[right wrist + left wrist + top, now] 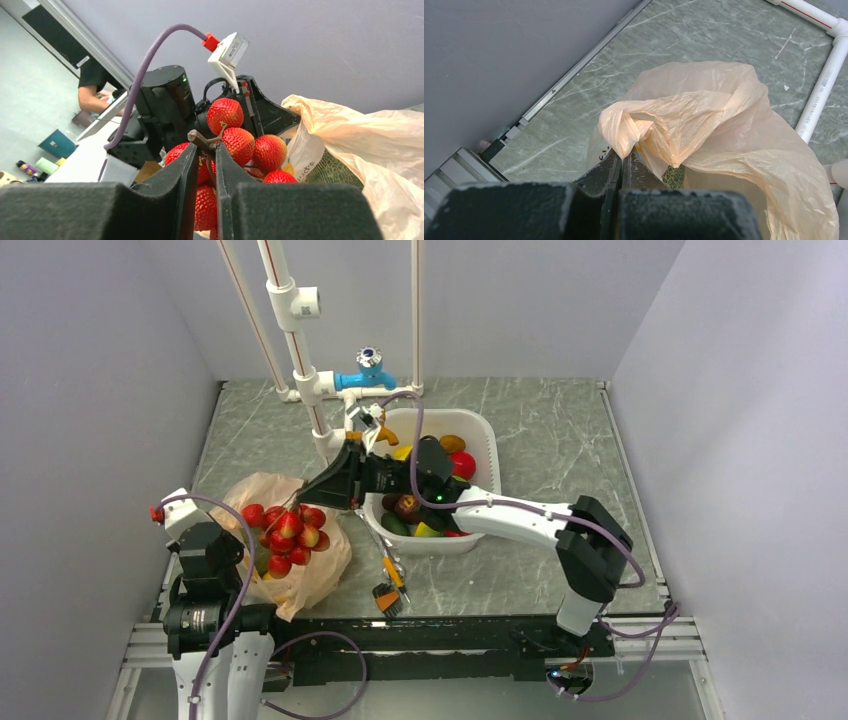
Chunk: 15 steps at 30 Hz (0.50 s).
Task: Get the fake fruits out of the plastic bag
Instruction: Take out the fake fruit from the plastic bag, then place the fake fruit in the bin.
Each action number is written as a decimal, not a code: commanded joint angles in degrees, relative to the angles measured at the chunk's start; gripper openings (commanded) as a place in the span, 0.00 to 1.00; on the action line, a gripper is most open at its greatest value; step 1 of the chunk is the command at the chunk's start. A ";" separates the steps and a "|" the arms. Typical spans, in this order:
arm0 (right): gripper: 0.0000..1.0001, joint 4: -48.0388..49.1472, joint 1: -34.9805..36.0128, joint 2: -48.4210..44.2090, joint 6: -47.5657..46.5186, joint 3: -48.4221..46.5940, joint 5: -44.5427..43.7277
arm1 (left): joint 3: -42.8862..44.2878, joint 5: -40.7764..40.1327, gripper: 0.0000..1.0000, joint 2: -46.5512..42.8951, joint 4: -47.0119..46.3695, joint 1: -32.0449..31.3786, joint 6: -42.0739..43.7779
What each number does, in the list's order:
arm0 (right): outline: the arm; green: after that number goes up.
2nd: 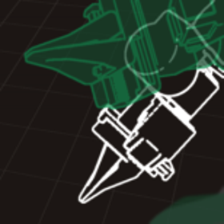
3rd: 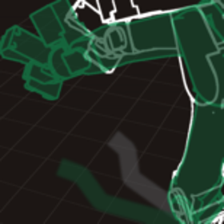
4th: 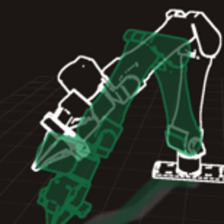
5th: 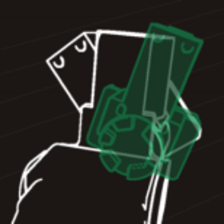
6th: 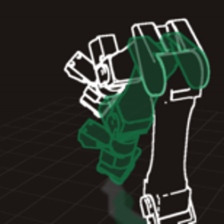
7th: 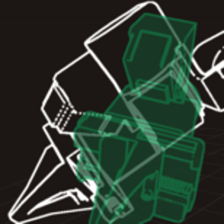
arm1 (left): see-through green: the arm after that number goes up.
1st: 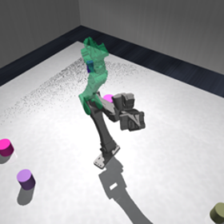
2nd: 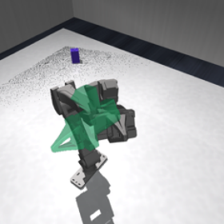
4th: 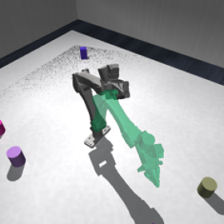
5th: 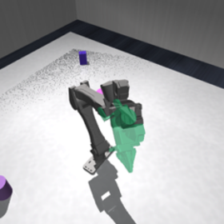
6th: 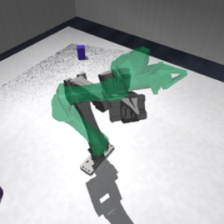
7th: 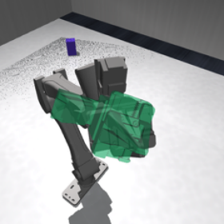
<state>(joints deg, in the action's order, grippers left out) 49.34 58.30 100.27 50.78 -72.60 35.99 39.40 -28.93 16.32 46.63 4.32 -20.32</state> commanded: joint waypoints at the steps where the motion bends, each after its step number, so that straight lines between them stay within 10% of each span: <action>1: 0.00 -0.91 -1.35 -7.21 -5.44 3.97 -2.61 | 1.74 -0.91 0.00 -0.23 -0.40 -0.25 -0.17; 15: 0.00 -15.40 -14.10 -28.54 -16.84 23.38 -13.21 | 1.56 -0.56 0.00 -0.50 -0.75 -0.59 -0.07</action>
<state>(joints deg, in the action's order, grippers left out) 36.29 47.53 77.91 38.65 -51.00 28.25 39.40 -28.93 16.32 46.63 3.92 -20.29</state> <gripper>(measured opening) 0.177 0.019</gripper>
